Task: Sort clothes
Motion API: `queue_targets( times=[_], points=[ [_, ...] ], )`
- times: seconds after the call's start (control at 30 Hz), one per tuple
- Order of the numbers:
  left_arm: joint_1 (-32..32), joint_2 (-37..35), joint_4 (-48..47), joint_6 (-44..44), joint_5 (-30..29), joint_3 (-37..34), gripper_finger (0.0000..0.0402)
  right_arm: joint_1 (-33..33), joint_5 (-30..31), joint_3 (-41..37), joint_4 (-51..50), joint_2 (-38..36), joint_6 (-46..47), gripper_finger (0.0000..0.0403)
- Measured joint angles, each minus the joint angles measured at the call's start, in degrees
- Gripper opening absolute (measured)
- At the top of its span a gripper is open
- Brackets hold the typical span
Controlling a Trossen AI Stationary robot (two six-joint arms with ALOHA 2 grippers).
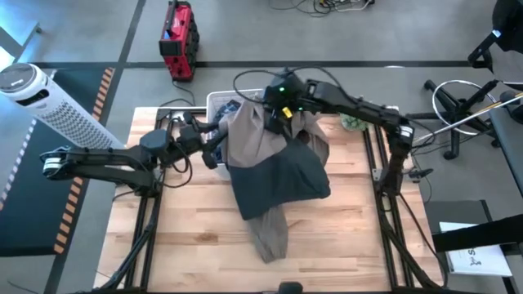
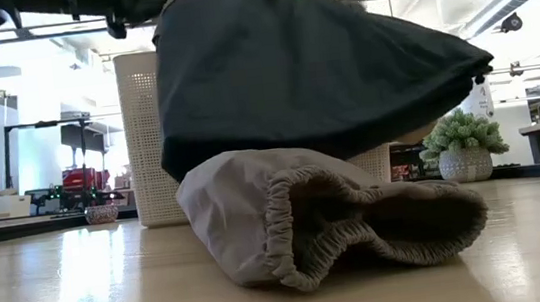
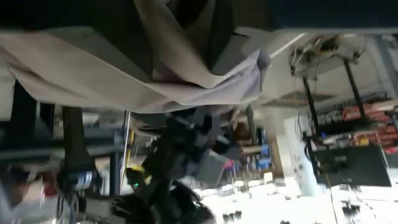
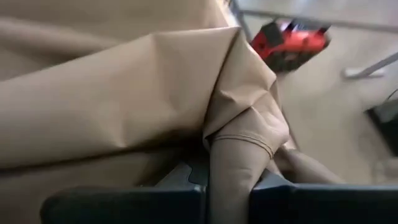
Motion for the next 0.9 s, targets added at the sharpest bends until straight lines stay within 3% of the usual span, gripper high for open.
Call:
queue_targets(
  times=[0.2, 0.33, 0.63, 0.9],
  points=[
    [0.0, -3.4, -12.5, 0.0, -3.6, 1.1, 0.0219, -1.2, 0.6, -2.8, 1.0, 3.6, 0.8, 0.0001],
    [0.0, -5.9, -17.8, -0.2, -6.9, 1.2, 0.0263, -1.1, 0.6, -0.2, -0.1, 3.4, 1.9, 0.0028],
    [0.0, -10.4, -20.4, 1.9, -10.5, 1.4, 0.0322, 1.3, 0.6, 14.8, -10.6, 2.8, 3.6, 0.0185],
    [-0.1, -11.8, -29.8, -0.2, -8.8, 5.3, 0.0301, 4.0, 0.5, 26.1, -16.2, 2.7, 3.0, 0.0298]
  ],
)
